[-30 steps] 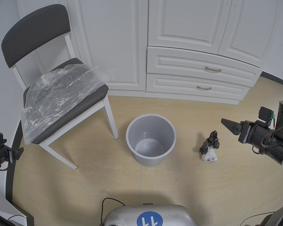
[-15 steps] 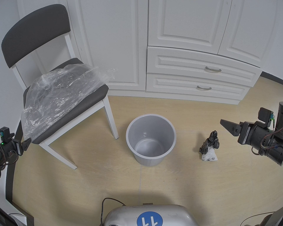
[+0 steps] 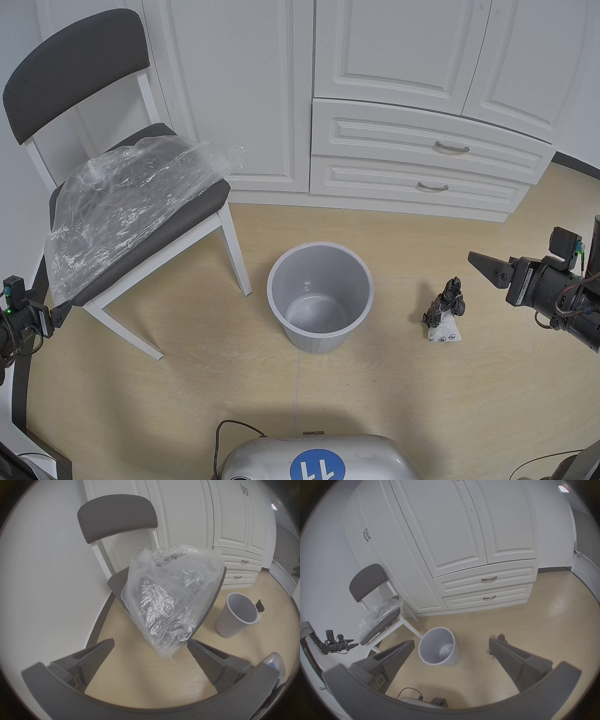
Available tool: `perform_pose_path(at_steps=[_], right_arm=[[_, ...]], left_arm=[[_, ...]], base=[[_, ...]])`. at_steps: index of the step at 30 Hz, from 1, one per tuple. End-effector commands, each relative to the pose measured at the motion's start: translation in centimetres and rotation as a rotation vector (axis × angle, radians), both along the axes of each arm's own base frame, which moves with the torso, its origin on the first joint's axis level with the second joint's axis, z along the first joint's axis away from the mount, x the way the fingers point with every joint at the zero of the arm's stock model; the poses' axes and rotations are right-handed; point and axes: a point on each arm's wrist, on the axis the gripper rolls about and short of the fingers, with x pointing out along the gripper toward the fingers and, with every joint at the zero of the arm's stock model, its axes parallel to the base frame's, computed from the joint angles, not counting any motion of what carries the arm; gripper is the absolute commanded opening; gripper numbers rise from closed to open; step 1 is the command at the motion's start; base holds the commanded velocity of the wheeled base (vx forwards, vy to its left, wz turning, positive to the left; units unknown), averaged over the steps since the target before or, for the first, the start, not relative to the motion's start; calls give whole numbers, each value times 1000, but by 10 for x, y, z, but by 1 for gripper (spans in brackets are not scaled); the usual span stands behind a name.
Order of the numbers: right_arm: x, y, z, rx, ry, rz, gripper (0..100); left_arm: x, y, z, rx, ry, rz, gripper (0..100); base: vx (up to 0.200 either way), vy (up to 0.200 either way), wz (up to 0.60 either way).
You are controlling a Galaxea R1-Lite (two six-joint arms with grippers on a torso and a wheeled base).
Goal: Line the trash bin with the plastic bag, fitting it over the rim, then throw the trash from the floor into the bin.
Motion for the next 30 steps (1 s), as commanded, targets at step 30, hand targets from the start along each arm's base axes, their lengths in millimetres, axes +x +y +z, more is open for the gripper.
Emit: perform_pose_path(at_steps=[30], right_arm=[[-2,0,-2,-47,-1,22,100]], left_arm=[[1,-4,-9,24,36,-30,100]], base=[[0,0,0]])
